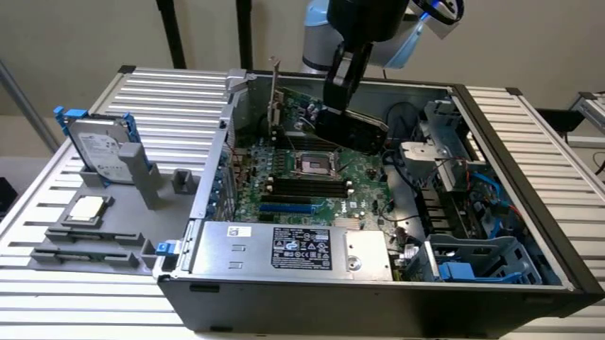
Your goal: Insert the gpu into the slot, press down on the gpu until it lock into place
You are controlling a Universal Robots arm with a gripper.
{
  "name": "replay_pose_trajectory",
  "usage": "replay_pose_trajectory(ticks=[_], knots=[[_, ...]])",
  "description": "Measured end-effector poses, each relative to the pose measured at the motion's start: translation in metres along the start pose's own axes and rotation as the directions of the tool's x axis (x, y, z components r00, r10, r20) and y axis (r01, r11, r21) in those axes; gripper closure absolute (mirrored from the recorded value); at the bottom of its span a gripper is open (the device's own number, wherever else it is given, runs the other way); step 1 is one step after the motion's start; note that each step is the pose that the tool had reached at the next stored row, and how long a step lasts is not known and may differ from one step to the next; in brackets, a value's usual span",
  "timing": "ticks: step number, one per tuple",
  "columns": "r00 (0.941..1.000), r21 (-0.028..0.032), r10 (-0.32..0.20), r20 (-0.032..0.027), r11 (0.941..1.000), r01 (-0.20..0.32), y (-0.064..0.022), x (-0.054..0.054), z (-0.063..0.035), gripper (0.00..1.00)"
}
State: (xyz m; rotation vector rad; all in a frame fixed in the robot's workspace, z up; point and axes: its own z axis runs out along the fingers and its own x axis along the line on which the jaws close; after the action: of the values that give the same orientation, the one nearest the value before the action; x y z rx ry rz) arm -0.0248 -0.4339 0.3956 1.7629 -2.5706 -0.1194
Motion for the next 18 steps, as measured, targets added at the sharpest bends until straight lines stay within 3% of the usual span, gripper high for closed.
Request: replay_pose_trajectory(ticks=[5, 11, 15, 18], knots=[[0.9974, -0.0116, -0.066, 0.03, 0.9977, 0.066, -0.0001, 0.0, 0.0013, 0.74], [0.9874, -0.0265, -0.141, 0.0707, 0.9893, 0.144, 0.0003, 0.0, 0.0039, 0.74], [0.9789, -0.0312, -0.187, 0.0819, 0.9812, 0.19, 0.0007, 0.001, 0.0065, 0.74], [0.9678, -0.0333, -0.239, 0.0788, 0.9697, 0.242, 0.0005, 0.001, 0.0105, 0.74]])
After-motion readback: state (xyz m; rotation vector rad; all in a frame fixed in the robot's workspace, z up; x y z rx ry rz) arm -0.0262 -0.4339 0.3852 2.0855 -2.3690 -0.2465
